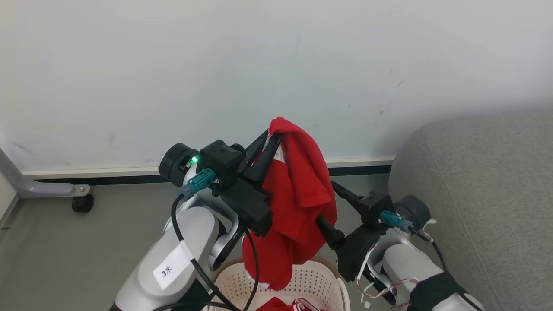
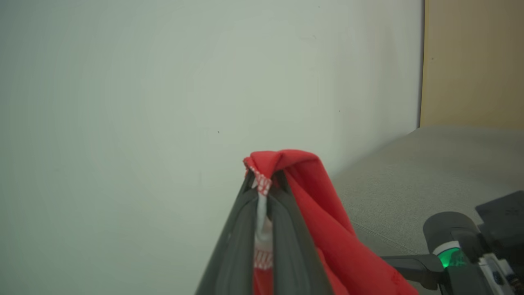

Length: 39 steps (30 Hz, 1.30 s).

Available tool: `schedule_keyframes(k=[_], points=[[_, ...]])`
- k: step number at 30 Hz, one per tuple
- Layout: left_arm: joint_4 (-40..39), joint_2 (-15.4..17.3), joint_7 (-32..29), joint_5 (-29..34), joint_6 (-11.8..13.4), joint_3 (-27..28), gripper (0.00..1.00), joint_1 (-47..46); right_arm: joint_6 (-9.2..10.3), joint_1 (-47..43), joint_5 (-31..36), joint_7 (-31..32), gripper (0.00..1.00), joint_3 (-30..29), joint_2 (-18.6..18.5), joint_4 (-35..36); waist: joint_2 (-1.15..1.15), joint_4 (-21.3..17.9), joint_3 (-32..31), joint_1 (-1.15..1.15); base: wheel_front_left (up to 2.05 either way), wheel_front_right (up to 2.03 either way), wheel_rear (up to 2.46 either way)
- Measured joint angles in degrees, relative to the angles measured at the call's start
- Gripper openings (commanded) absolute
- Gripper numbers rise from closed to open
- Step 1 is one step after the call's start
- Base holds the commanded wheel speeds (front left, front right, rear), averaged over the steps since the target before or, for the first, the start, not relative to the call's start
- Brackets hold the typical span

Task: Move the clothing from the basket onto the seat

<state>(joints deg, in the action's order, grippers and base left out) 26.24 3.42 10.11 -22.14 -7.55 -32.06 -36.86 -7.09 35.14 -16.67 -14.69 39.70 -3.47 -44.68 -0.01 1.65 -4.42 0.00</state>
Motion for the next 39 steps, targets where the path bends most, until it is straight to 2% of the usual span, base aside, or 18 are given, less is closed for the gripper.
schedule_keyframes(k=[4, 5, 6, 7, 12, 14, 17, 18, 19, 25, 33, 39], points=[[-1.46, -0.03, -0.63, -0.56, 0.00, -0.24, 0.00, 0.10, -0.05, 2.39, -1.35, 0.00, 1.00, 2.42, -0.03, -1.99, 0.00, 0.38, 0.01, 0.00, 0.00, 0.00, 0.00], [-1.81, -0.03, -0.79, -1.12, 0.00, -0.29, 0.00, 0.28, -0.05, 2.72, -1.66, 0.00, 0.90, 3.18, -0.05, -2.37, 0.00, 0.46, 0.03, 0.00, 0.00, 0.00, 0.00], [-2.14, -0.03, -0.96, -1.58, 0.00, -0.31, 0.00, 0.66, -0.05, 3.03, -1.97, 0.00, 0.35, 3.86, -0.05, -2.58, 0.01, 0.55, 0.05, 0.00, 0.00, 0.00, 0.00], [-2.30, -0.02, -0.97, -1.67, 0.00, -0.40, 0.00, 1.03, -0.05, 3.21, -2.46, 0.00, 0.00, 4.43, -0.03, -2.60, 0.01, 0.63, 0.08, 0.00, 0.00, 0.00, 0.00], [-2.43, 0.09, -1.53, -2.11, 0.00, -0.29, 0.00, 2.29, -0.05, 3.31, -5.36, 0.00, 0.00, 5.54, -0.03, -2.64, 0.01, 0.80, 0.18, 0.00, 0.00, 0.00, 0.00], [-2.49, 0.49, -1.53, -2.57, 0.02, 0.26, 0.42, 3.02, -0.05, 3.32, -5.88, 0.00, 0.00, 5.76, -0.03, -2.93, 0.01, 0.68, 0.21, 0.00, 0.00, 0.00, 0.00], [-2.52, 1.65, -1.52, -3.02, 0.52, 1.45, 0.47, 4.47, -0.05, 3.42, -6.67, 0.00, 0.00, 5.77, 0.01, -3.66, 0.01, 0.11, 0.27, 0.00, 0.00, 0.00, 0.00], [-2.42, 2.02, -1.52, -3.10, 0.56, 1.68, 0.68, 4.82, -0.05, 3.49, -6.78, 0.00, 0.00, 5.49, 0.00, -3.93, 0.01, -0.12, 0.29, 0.00, 0.00, 0.00, 0.00], [-2.44, 2.24, -1.47, -3.31, 0.81, 2.10, 0.98, 5.25, -0.05, 3.60, -7.20, 0.00, 0.00, 5.25, -0.01, -4.08, 0.01, -0.38, 0.31, 0.00, 0.00, 0.00, 0.00], [-2.41, 2.94, -0.58, -3.99, 1.75, 3.42, 1.00, 8.36, -0.05, 4.37, -8.65, 0.00, 0.00, 2.54, -0.52, -4.24, 0.01, -2.27, 0.41, 0.00, 0.00, 0.00, 0.00], [-2.89, 3.56, 0.97, -5.12, 2.50, 3.48, 1.00, 14.11, -0.03, 4.28, -9.27, 0.01, 0.00, -1.48, -3.91, -3.22, 0.01, -5.52, 0.50, 0.00, 0.00, 0.00, 0.00], [-4.16, 3.28, 1.77, -5.15, 2.48, 2.68, 1.00, 17.66, 0.69, 3.92, -8.70, 0.01, 0.00, -2.67, -6.67, 0.01, 0.01, -8.77, 0.54, 0.00, 0.00, 0.00, 0.00]])
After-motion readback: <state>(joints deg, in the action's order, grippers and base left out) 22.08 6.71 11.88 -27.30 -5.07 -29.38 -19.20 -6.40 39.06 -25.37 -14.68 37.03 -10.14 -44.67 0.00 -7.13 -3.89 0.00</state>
